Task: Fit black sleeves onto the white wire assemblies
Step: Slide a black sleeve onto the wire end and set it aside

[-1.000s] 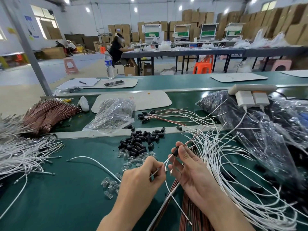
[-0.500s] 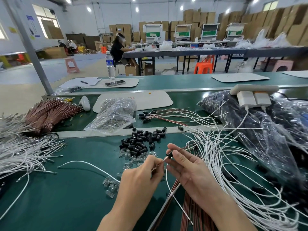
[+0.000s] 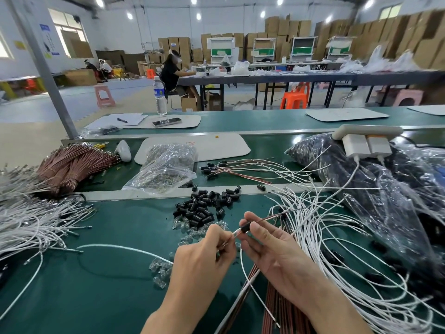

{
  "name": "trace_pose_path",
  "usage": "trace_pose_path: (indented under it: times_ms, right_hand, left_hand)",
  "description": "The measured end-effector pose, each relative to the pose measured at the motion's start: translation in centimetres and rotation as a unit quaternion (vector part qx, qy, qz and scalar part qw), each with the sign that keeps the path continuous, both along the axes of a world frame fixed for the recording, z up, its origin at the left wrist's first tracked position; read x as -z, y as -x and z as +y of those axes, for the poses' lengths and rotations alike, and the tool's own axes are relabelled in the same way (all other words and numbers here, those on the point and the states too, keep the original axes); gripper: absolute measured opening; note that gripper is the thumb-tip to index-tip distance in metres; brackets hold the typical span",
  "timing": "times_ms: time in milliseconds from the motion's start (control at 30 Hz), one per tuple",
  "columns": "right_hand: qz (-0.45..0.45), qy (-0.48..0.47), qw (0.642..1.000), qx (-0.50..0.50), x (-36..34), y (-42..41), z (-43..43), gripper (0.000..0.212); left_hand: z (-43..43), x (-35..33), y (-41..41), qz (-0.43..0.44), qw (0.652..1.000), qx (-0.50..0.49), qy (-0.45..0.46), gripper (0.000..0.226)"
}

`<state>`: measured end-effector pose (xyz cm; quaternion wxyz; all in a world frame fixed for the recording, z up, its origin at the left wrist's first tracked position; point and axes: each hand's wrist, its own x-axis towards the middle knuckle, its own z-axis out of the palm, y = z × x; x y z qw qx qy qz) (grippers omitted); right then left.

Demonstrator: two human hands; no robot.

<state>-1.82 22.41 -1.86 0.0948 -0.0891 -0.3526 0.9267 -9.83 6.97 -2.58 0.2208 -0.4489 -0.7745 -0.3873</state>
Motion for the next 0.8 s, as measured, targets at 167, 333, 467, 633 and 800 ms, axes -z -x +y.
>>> trace_pose_path:
  times_ms: [167, 333, 467, 633, 800]
  right_hand:
    - [0.010, -0.025, 1.000, 0.014, -0.2, 0.1, -0.2, 0.024]
    - [0.026, -0.070, 0.997, 0.009, -0.2, -0.2, -0.2, 0.042]
    - [0.031, -0.101, 0.994, -0.002, 0.0, -0.2, -0.6, 0.056]
    - [0.043, -0.100, 0.994, 0.014, -0.3, -0.3, -0.4, 0.049]
    - [0.020, -0.042, 0.996, 0.074, -0.6, -0.4, 0.4, 0.025]
  left_hand:
    - [0.0, 0.0, -0.1, -0.008, 1.000, 0.021, -0.005, 0.017]
    - [-0.3, 0.7, 0.1, -0.037, 0.999, 0.034, -0.011, 0.035]
    - [-0.5, 0.6, -0.1, -0.069, 0.995, 0.068, -0.035, 0.009]
    - [-0.3, -0.1, -0.1, -0.061, 0.996, 0.051, -0.031, 0.010]
    - [-0.4, -0.5, 0.4, -0.021, 0.999, -0.003, 0.027, 0.022]
